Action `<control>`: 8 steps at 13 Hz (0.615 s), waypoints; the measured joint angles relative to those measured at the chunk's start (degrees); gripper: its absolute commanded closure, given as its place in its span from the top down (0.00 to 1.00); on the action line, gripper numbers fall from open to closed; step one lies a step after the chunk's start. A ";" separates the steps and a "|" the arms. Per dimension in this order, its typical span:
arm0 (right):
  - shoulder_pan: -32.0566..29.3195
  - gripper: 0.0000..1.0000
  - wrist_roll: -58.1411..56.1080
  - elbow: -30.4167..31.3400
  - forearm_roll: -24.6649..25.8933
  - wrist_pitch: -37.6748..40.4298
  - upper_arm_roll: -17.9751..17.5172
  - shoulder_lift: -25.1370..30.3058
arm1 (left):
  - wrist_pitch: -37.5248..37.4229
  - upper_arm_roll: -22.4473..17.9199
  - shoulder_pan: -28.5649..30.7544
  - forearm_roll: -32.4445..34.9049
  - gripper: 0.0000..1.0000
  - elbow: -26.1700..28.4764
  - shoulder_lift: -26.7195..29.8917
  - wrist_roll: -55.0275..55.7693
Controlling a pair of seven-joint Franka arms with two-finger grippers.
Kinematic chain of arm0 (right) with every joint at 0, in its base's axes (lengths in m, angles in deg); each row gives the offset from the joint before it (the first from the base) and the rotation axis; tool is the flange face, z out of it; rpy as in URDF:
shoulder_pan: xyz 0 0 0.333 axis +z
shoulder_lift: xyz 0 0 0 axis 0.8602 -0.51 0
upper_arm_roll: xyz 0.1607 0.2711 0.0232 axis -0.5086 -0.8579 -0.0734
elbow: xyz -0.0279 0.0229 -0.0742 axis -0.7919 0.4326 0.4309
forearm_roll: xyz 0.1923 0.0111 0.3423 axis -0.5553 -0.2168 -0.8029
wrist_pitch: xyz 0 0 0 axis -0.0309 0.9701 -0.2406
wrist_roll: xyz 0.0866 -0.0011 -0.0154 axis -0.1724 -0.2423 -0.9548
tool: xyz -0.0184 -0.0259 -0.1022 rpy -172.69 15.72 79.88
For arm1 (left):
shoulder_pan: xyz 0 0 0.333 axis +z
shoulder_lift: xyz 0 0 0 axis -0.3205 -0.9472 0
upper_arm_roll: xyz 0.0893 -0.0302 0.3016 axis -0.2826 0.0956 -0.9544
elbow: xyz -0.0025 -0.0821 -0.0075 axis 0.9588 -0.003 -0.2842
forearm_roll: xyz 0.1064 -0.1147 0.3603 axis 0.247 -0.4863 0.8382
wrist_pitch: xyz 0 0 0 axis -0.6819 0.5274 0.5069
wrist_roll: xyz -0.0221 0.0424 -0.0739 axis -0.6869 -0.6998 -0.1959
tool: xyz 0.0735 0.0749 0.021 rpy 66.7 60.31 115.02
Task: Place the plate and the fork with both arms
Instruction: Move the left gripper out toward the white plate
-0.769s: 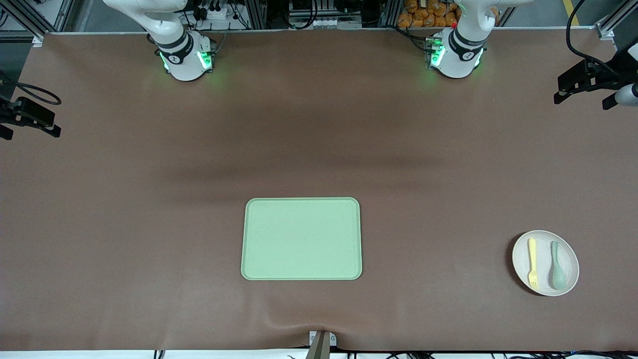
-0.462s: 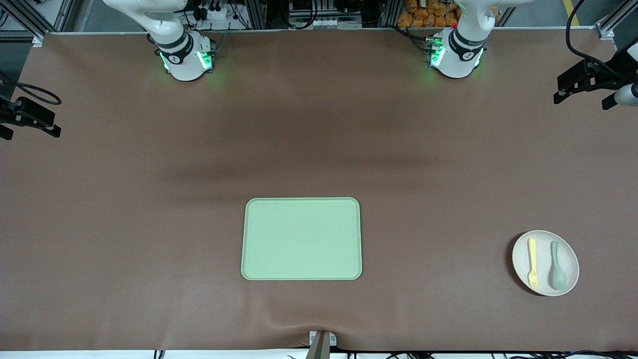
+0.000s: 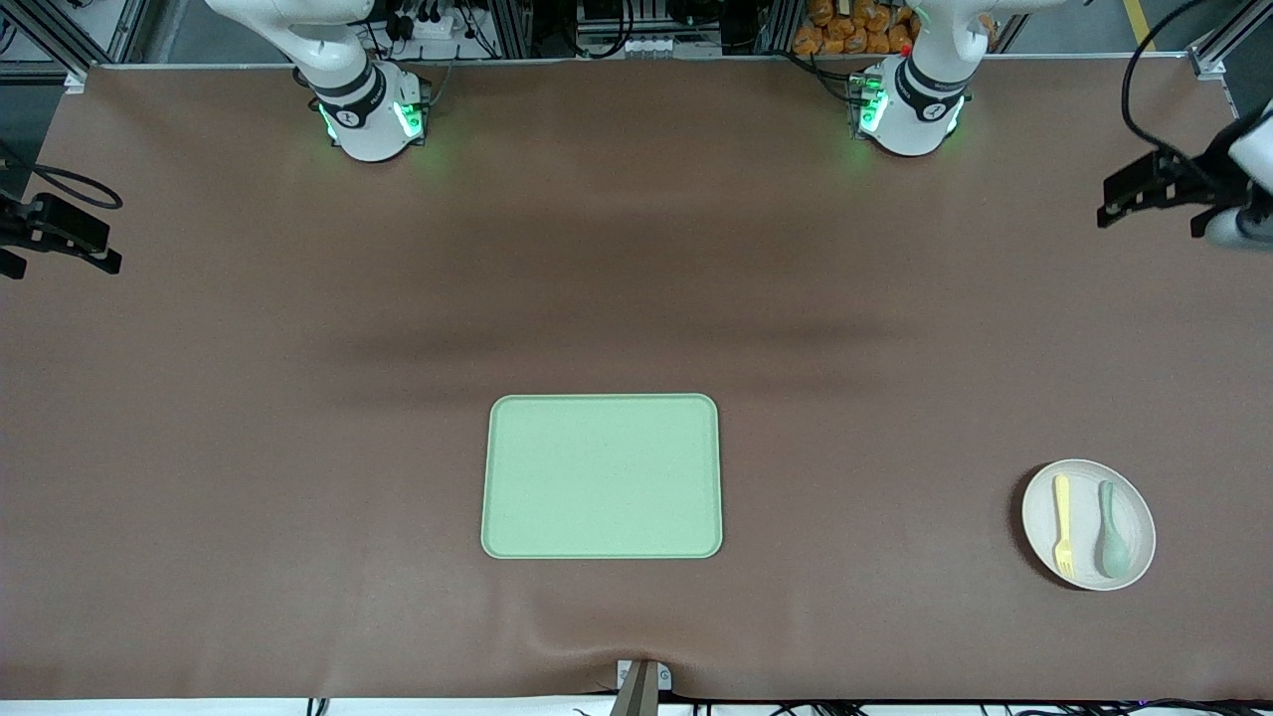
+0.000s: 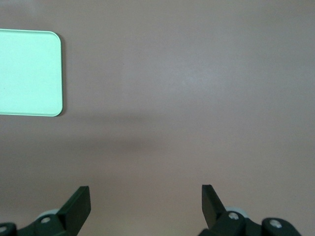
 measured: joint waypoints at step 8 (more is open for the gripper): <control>0.00 1.00 0.00 0.03 0.00 0.03 0.03 0.00 | 19.90 -1.02 10.84 8.56 1.00 -0.65 -23.55 0.79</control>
